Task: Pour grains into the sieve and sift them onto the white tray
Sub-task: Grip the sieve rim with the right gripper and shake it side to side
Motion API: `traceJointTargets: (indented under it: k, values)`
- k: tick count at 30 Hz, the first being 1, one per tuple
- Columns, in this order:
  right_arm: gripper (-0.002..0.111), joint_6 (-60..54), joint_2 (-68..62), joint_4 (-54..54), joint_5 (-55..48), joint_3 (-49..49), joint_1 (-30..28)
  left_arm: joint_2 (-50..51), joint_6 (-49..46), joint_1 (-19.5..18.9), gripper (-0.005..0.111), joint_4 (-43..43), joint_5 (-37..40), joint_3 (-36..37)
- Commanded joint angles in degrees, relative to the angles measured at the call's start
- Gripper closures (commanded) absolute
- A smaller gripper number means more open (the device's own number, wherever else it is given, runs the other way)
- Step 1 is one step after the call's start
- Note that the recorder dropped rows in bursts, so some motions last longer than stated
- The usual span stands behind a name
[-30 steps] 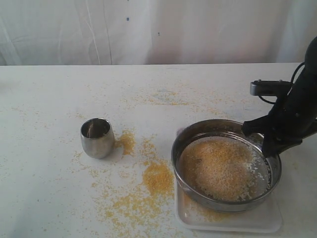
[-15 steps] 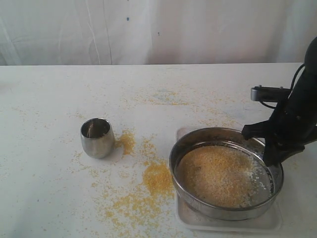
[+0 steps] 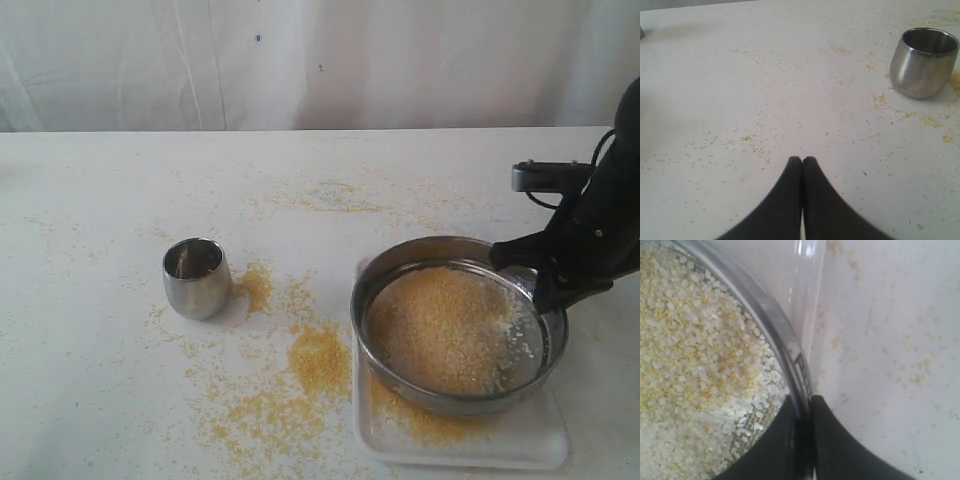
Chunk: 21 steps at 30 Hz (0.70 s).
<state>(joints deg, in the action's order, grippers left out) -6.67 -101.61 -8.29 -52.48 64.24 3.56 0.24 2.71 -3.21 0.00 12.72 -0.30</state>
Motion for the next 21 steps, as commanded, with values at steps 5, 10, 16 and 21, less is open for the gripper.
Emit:
traceJointTargets:
  k: [5, 10, 16, 21]
  values:
    - [0.108, -3.1, 1.1, -4.5, 2.7, 0.3, -0.2, -0.2, 0.0, -0.1, 0.107, 0.0, 0.2, 0.3]
    - [0.108, 0.7, 1.5, -5.1, -5.8, 0.0, -0.1, -0.2, 0.0, -0.1, 0.107, 0.0, 0.2, 0.3]
    - [0.108, -2.8, 1.5, -3.2, 4.7, -0.3, -0.2, -0.2, 0.0, -0.1, 0.107, 0.0, 0.2, 0.3]
    - [0.108, -0.8, 1.6, -3.9, -3.0, -0.8, -0.2, -0.2, 0.0, -0.1, 0.107, 0.0, 0.2, 0.3]
